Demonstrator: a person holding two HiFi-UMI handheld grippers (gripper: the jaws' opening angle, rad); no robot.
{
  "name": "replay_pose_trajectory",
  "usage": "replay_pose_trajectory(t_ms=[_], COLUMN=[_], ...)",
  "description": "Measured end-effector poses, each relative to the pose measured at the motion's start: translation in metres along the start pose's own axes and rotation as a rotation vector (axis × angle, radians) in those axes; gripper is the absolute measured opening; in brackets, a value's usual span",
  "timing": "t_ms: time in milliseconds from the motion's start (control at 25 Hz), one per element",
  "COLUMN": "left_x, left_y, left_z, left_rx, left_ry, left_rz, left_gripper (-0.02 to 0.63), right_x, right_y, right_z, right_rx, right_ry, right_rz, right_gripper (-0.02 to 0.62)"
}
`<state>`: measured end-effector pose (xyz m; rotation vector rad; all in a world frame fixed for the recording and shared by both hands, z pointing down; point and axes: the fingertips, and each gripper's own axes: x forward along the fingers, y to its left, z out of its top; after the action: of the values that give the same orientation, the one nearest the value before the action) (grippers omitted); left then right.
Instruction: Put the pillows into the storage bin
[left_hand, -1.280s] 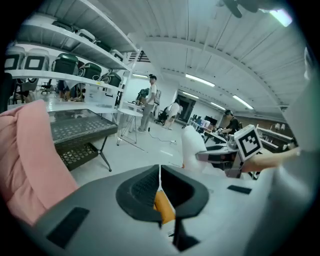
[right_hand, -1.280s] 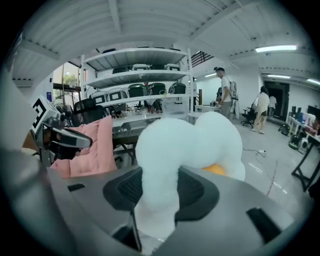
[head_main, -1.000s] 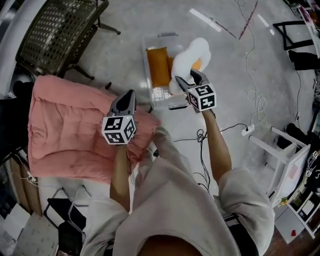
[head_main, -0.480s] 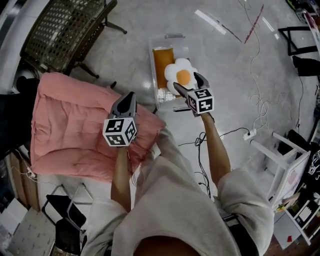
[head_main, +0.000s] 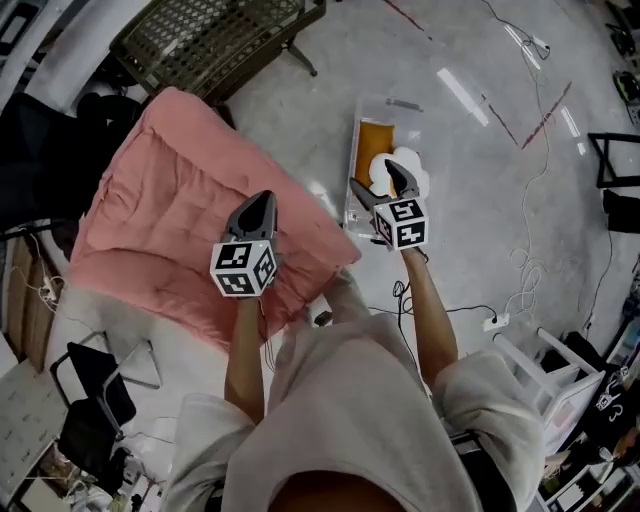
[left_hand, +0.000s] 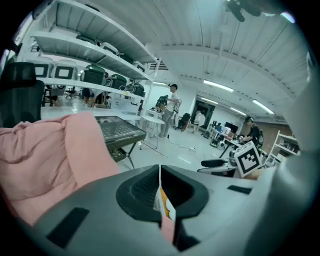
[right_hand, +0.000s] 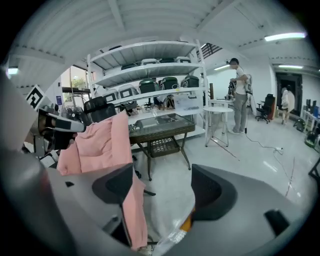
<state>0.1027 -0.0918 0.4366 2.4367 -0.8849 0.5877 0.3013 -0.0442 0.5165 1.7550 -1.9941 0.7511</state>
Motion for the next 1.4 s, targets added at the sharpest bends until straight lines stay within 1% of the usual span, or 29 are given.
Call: replay_pose_trajectory(t_ms=[160, 320, 400, 480, 520, 600, 720, 800, 840, 920, 1080, 1200, 1400], left_x=[-0.061, -0.131, -0.167, -0.205, -0.225, -0.263, -0.316, -0.346, -0.359, -0.380, -0.406, -0.416, -0.428], left_y=[0.042, 0.082, 0.101, 0.117, 0.126, 0.144, 0.170, 0.182, 0.186, 0.190, 0.193, 0.195, 0.201], left_z=[0.002, -0.009, -0.015, -0.021, -0.024, -0.030, -0.039, -0.046, -0.049, -0.053, -0.056, -0.054, -0.048], left_rx=[-0.040, -0.085, -0.110, -0.132, -0.141, -0.161, -0.192, -0.210, -0.219, -0.233, -0.235, -0.226, -0.212], left_ry=[-0.057, -0.095, -0.116, -0.134, -0.144, -0.166, -0.201, -0.221, -0.231, -0.248, -0.268, -0.283, -0.307], left_rz=[0.108, 0.217, 0.276, 0.332, 0.361, 0.421, 0.498, 0.543, 0.564, 0.595, 0.629, 0.641, 0.656], left_gripper=[0.017, 0.017, 0.017, 0.018, 0.018, 0.018, 0.017, 0.017, 0.018, 0.017, 0.018, 0.018, 0.017], right_x=[0.006, 0.006, 0.005, 0.001, -0.001, -0.002, -0.004, -0.007, -0.008, -0.014, -0.023, -0.027, -0.034], right_y=[0.072, 0.144, 0.176, 0.208, 0.224, 0.257, 0.302, 0.327, 0.337, 0.351, 0.370, 0.379, 0.392], right_z=[0.035, 0.056, 0.066, 0.074, 0.079, 0.088, 0.099, 0.105, 0.108, 0.112, 0.127, 0.139, 0.146], right_rx=[-0.087, -0.151, -0.183, -0.211, -0.224, -0.252, -0.292, -0.307, -0.315, -0.328, -0.349, -0.354, -0.371], right_ry=[-0.040, -0.066, -0.076, -0.083, -0.087, -0.094, -0.110, -0.118, -0.122, -0.126, -0.148, -0.169, -0.181], right_rz=[0.084, 0.170, 0.213, 0.251, 0.271, 0.309, 0.349, 0.371, 0.381, 0.396, 0.409, 0.415, 0.431], right_gripper=[0.304, 0.255, 0.241, 0.199, 0.195, 0.161, 0.126, 0.113, 0.093, 0.074, 0.024, 0.003, -0.002])
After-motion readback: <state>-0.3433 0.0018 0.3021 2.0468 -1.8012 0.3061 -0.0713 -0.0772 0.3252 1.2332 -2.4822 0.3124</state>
